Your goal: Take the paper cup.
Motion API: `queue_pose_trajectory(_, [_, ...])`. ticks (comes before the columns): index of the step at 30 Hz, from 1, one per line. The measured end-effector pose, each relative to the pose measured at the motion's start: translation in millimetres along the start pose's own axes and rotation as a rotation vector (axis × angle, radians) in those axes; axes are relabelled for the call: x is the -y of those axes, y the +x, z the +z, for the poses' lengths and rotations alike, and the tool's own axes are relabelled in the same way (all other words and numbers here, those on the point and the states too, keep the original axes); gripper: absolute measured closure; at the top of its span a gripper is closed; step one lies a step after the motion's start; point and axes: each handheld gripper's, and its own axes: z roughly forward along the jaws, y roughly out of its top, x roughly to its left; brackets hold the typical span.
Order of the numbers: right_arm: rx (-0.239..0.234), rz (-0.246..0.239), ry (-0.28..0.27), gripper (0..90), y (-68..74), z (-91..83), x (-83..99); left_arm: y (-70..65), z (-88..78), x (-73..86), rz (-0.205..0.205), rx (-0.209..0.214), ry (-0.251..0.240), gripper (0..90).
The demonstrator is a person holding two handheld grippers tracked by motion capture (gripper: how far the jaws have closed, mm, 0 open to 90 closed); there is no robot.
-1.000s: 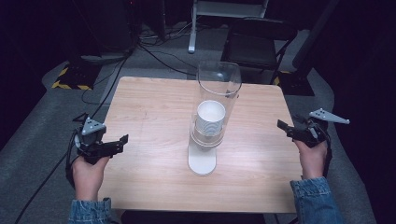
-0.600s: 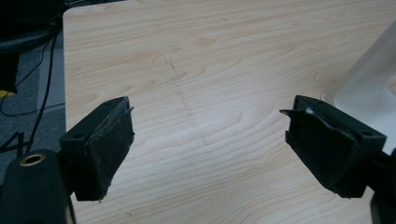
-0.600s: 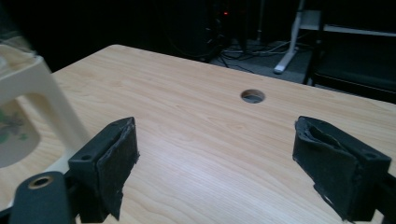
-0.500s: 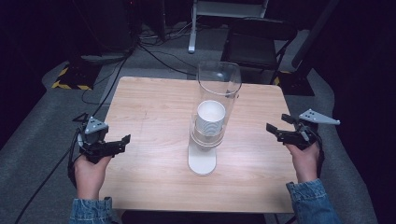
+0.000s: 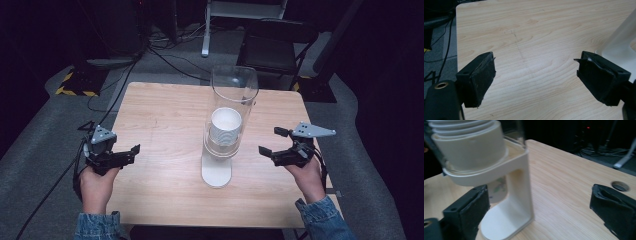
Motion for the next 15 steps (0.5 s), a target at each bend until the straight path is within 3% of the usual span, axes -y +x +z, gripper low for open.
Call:
queue_pose_trajectory(5, [-0.103,-0.04,-0.003,0.0,20.4,24.0,1.6,-0.4,-2.1,3.3,-0.003,0.006,-0.004,15.0])
queue_pose_trajectory(6, [-0.103,-0.04,-0.003,0.0,20.4,24.0,1.6,-0.7,-2.2,3.9,-0.004,0.009,-0.003,15.0])
queue_pose_trajectory(9, [-0.167,-0.023,0.018,0.0,27.5,38.6,2.6,-2.4,-1.9,6.4,-0.001,0.012,-0.001,15.0])
queue_pose_trajectory(15, [-0.191,-0.037,0.036,0.0,34.8,53.7,4.4,-3.1,-5.0,10.8,-0.005,0.011,0.003,15.0])
